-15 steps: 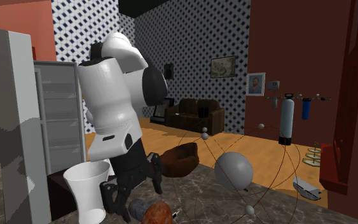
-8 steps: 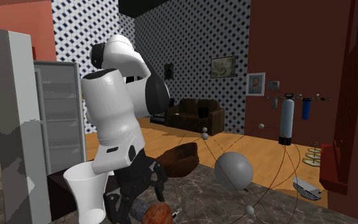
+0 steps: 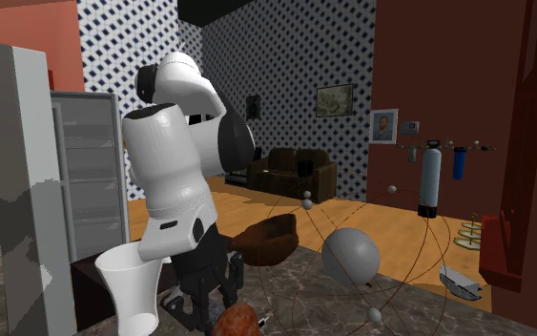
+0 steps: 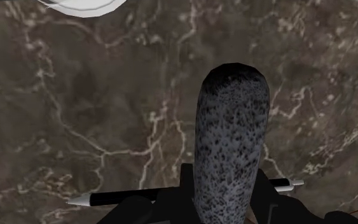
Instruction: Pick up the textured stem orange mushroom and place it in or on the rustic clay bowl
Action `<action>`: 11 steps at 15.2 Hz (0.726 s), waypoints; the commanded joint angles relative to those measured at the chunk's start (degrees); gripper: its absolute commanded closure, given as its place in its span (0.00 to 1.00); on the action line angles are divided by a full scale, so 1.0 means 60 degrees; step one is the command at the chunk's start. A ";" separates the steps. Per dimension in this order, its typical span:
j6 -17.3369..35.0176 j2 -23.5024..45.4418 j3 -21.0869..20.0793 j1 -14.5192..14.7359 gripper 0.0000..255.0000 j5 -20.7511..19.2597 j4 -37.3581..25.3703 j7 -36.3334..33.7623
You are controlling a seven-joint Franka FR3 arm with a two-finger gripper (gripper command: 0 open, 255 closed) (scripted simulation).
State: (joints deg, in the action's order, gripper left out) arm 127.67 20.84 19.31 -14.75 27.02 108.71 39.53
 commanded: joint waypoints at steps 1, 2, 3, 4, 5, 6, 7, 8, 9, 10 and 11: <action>0.0000 0.0001 -0.0001 0.0000 1.00 0.0000 0.0000 0.0000; 0.0000 0.0001 -0.0001 0.0000 1.00 0.0000 0.0001 0.0000; 0.0001 0.0000 -0.0001 0.0000 1.00 0.0000 0.0002 0.0000; 0.0000 0.0001 0.0000 0.0000 1.00 0.0000 0.0001 0.0000; 0.0000 0.0001 -0.0001 0.0000 1.00 0.0000 0.0000 0.0000; 0.0003 0.0002 -0.0001 0.0001 1.00 0.0001 0.0001 0.0001; -0.0088 -0.0071 0.0021 0.0013 1.00 -0.0054 -0.0029 -0.0053; -0.0181 -0.0140 0.0042 0.0025 1.00 -0.0107 -0.0064 -0.0106; -0.0274 -0.0210 0.0062 0.0037 1.00 -0.0160 -0.0100 -0.0159; -0.0369 -0.0277 0.0082 0.0048 1.00 -0.0212 -0.0138 -0.0211; -0.0463 -0.0343 0.0101 0.0058 1.00 -0.0263 -0.0179 -0.0263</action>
State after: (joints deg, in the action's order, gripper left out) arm 125.37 19.42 19.75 -14.48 25.80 107.54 38.20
